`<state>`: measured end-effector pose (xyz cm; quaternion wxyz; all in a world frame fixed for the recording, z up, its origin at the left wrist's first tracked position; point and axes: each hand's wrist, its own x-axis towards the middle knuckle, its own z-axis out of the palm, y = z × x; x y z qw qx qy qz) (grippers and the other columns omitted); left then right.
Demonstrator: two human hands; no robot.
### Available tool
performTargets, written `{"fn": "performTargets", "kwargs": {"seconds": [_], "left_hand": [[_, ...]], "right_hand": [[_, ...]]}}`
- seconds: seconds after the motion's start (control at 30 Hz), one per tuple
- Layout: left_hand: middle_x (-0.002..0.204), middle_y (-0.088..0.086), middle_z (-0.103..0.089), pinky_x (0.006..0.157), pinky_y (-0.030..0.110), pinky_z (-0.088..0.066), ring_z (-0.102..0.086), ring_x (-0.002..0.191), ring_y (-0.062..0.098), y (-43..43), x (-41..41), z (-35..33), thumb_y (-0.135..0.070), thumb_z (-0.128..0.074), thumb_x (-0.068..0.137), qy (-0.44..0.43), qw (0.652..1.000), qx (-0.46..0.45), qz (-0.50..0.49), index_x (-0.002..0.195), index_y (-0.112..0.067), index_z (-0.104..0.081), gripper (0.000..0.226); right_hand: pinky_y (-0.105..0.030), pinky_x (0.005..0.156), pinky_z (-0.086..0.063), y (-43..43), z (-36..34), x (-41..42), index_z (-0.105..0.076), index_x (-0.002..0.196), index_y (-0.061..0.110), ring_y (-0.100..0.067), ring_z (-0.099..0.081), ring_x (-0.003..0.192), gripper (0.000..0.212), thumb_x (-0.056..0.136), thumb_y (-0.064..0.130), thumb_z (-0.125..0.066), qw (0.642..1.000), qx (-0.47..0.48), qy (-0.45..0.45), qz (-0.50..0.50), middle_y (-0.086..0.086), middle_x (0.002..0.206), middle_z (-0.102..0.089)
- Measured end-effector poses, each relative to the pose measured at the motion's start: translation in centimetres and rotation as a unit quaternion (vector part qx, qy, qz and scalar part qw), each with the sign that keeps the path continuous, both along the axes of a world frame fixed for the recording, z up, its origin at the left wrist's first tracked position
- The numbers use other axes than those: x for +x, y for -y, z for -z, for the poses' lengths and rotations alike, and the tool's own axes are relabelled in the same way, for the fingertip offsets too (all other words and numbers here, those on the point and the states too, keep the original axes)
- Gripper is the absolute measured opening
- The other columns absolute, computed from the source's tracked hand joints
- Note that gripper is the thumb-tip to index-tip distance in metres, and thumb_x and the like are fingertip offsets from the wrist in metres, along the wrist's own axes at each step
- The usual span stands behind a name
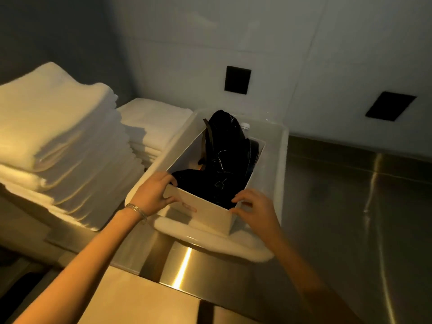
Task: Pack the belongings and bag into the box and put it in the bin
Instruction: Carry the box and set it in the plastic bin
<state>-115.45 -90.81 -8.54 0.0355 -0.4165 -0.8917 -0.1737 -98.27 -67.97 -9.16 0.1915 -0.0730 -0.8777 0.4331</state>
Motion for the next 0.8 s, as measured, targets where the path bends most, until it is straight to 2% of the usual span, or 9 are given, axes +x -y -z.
{"fn": "performTargets", "kwargs": {"seconds": [0.1, 0.17, 0.3, 0.37, 0.43, 0.5, 0.57, 0.63, 0.8], "left_hand": [[0.09, 0.011, -0.062, 0.071, 0.037, -0.048, -0.058, 0.084, 0.03, -0.1, -0.5, 0.0, -0.016, -0.078, 0.069, -0.012, 0.998, 0.008, 0.059, 0.089, -0.01, -0.06, 0.028], [0.088, 0.011, -0.061, 0.067, 0.037, -0.048, -0.059, 0.082, 0.031, -0.3, -0.5, 0.2, -0.014, -0.077, 0.069, -0.023, 0.995, 0.013, 0.092, 0.089, -0.01, -0.061, 0.026], [0.085, 0.008, -0.061, 0.057, 0.036, -0.049, -0.057, 0.078, 0.027, -0.8, -0.2, 0.5, -0.022, -0.075, 0.073, -0.051, 0.993, 0.03, 0.104, 0.085, -0.013, -0.062, 0.021], [0.08, 0.005, -0.06, 0.053, 0.034, -0.047, -0.056, 0.074, 0.024, -1.1, 0.2, 0.5, -0.029, -0.074, 0.073, -0.075, 0.992, 0.026, 0.095, 0.079, -0.015, -0.061, 0.02], [0.074, 0.004, -0.059, 0.051, 0.033, -0.045, -0.054, 0.071, 0.024, -1.6, 0.4, 0.6, -0.034, -0.075, 0.071, -0.095, 0.991, 0.019, 0.091, 0.073, -0.016, -0.059, 0.024], [0.072, 0.004, -0.058, 0.052, 0.031, -0.043, -0.053, 0.07, 0.025, -2.1, 0.5, 0.7, -0.037, -0.074, 0.071, -0.106, 0.991, 0.011, 0.086, 0.07, -0.017, -0.058, 0.025], [0.07, 0.003, -0.057, 0.053, 0.032, -0.041, -0.053, 0.07, 0.025, -2.4, 0.5, 0.9, -0.039, -0.072, 0.071, -0.112, 0.991, 0.005, 0.077, 0.068, -0.018, -0.057, 0.026], [0.069, 0.003, -0.057, 0.053, 0.033, -0.042, -0.053, 0.069, 0.025, -2.7, 0.6, 1.0, -0.04, -0.07, 0.071, -0.115, 0.991, 0.0, 0.071, 0.067, -0.018, -0.056, 0.026], [0.074, 0.005, -0.059, 0.058, 0.034, -0.042, -0.054, 0.075, 0.026, -4.0, 0.7, 1.3, -0.04, -0.07, 0.072, -0.089, 0.995, 0.008, 0.049, 0.071, -0.017, -0.059, 0.025]], "right_hand": [[-0.026, 0.082, -0.047, 3.3, 0.0, 0.6, -0.068, 0.089, 0.011, -0.013, -0.056, 0.087, 0.022, 0.07, 0.013, -0.078, 0.998, 0.028, 0.015, 0.053, 0.001, 0.092, -0.057], [-0.024, 0.08, -0.044, 4.8, 0.3, 0.6, -0.067, 0.092, 0.013, -0.015, -0.055, 0.09, 0.024, 0.07, 0.016, -0.077, 0.992, 0.063, 0.032, 0.1, 0.0, 0.094, -0.057], [-0.027, 0.08, -0.04, 7.0, 0.7, 0.3, -0.064, 0.104, 0.015, -0.02, -0.052, 0.1, 0.031, 0.075, 0.021, -0.073, 0.974, 0.148, 0.073, 0.156, -0.004, 0.105, -0.059], [-0.032, 0.079, -0.042, 7.8, 0.5, -0.3, -0.063, 0.106, 0.014, -0.023, -0.053, 0.098, 0.034, 0.075, 0.021, -0.073, 0.959, 0.215, 0.08, 0.165, -0.005, 0.104, -0.06], [-0.035, 0.072, -0.045, 8.5, 0.2, -1.2, -0.063, 0.104, 0.014, -0.025, -0.056, 0.09, 0.037, 0.07, 0.019, -0.076, 0.948, 0.263, 0.091, 0.156, -0.006, 0.099, -0.062], [-0.03, 0.059, -0.047, 9.1, 0.2, -2.1, -0.065, 0.098, 0.015, -0.023, -0.059, 0.08, 0.042, 0.06, 0.018, -0.083, 0.934, 0.311, 0.093, 0.15, -0.005, 0.091, -0.064], [-0.023, 0.049, -0.041, 9.2, 0.4, -2.6, -0.067, 0.093, 0.018, -0.02, -0.06, 0.074, 0.041, 0.056, 0.016, -0.085, 0.919, 0.35, 0.09, 0.157, -0.001, 0.084, -0.065], [-0.02, 0.046, -0.034, 9.0, 0.4, -2.9, -0.068, 0.088, 0.019, -0.018, -0.059, 0.07, 0.035, 0.058, 0.011, -0.083, 0.912, 0.361, 0.082, 0.175, 0.001, 0.079, -0.066], [-0.024, 0.041, -0.037, 7.5, 0.7, -3.7, -0.07, 0.081, 0.02, -0.017, -0.057, 0.066, 0.024, 0.063, 0.006, -0.08, 0.918, 0.333, 0.066, 0.206, 0.003, 0.073, -0.066]]}}
